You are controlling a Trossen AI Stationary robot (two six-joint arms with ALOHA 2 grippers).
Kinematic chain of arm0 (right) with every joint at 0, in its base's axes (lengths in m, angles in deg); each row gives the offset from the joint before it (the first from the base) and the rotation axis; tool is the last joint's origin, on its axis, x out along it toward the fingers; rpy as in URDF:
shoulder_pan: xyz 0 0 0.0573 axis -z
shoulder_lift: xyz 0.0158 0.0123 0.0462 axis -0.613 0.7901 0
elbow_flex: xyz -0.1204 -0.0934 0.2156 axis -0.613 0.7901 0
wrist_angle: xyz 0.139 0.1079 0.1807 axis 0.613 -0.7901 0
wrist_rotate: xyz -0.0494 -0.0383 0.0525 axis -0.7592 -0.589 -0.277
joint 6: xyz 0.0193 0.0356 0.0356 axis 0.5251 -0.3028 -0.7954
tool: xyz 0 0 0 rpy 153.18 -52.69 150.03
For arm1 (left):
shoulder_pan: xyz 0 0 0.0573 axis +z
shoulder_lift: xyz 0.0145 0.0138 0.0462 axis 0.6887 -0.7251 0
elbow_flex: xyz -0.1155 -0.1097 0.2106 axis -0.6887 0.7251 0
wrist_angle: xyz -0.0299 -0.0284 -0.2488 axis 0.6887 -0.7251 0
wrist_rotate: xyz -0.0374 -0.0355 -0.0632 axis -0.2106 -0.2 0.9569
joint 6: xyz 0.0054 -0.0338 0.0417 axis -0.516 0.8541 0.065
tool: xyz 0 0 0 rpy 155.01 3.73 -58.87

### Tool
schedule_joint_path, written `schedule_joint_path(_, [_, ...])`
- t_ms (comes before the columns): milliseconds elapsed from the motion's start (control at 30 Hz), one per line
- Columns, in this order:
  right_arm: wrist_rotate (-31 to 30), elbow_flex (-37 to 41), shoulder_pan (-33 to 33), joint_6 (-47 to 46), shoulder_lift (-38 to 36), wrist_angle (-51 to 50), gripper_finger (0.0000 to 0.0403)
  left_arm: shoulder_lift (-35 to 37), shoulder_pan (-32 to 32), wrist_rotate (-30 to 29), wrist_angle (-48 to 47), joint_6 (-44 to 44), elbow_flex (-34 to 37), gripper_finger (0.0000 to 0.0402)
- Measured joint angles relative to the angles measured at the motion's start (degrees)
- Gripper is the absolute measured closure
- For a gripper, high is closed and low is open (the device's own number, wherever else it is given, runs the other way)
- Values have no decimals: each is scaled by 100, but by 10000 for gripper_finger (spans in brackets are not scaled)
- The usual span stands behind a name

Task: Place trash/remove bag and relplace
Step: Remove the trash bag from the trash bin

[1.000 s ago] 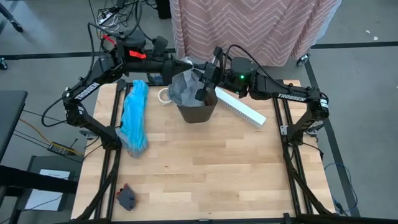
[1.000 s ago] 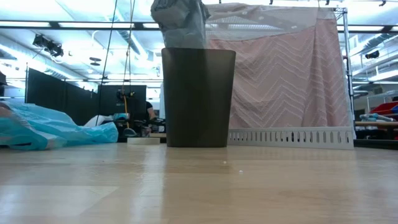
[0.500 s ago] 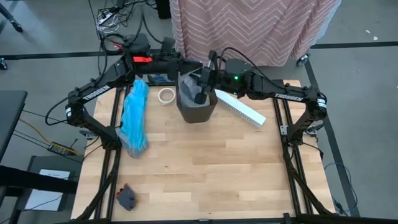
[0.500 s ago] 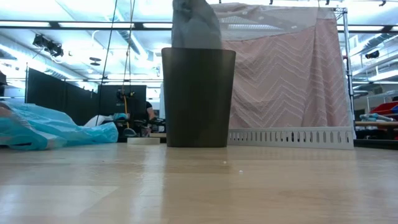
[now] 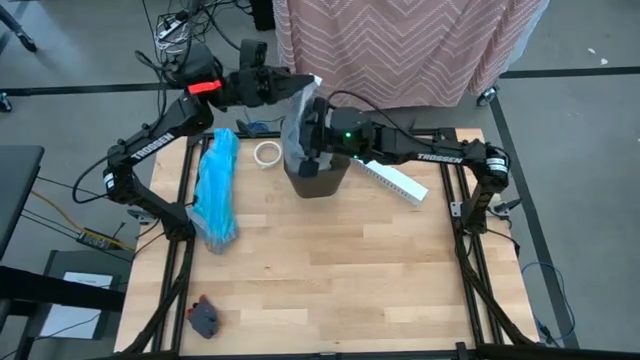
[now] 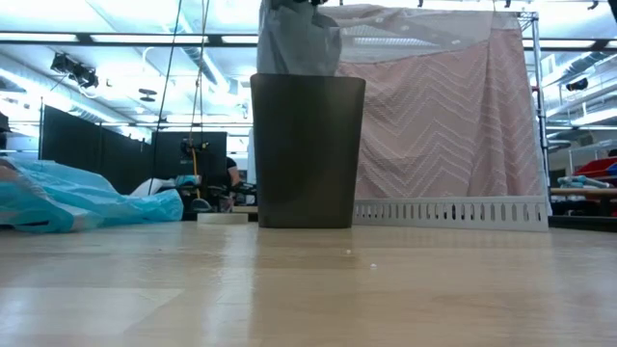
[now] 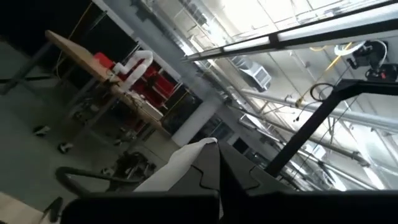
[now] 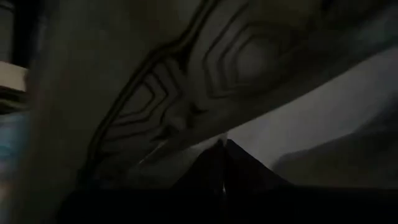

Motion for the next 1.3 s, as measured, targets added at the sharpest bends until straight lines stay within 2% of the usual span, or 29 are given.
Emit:
schedule_joint_path(167, [-391,0,-147,467,-364,-26,403,12,514,417,-625,-137,-9,401])
schedule_joint_path(367, [-683,-2,-254,646,-860,37,403,5,727,490,-1241,-429,-7,401])
schedule_joint_path(667, [-798,-4,-165,808,-926,294,403,7,257,521,-1197,-490,-7,401])
schedule_joint_path(767, [-991,-4,-161,1030,-926,506,403,9,120,331,-1370,-633,-7,401])
schedule_joint_path(1000, [-901,-4,-182,1111,-926,708,403,9,-31,82,-1403,-885,250,401])
schedule_joint_path(1233, [-804,-2,-190,1077,-924,736,403,7,-179,-16,-387,-296,744,401])
schedule_joint_path(1300, [-571,-2,-158,934,-924,733,403,5,-182,-77,32,-35,838,401])
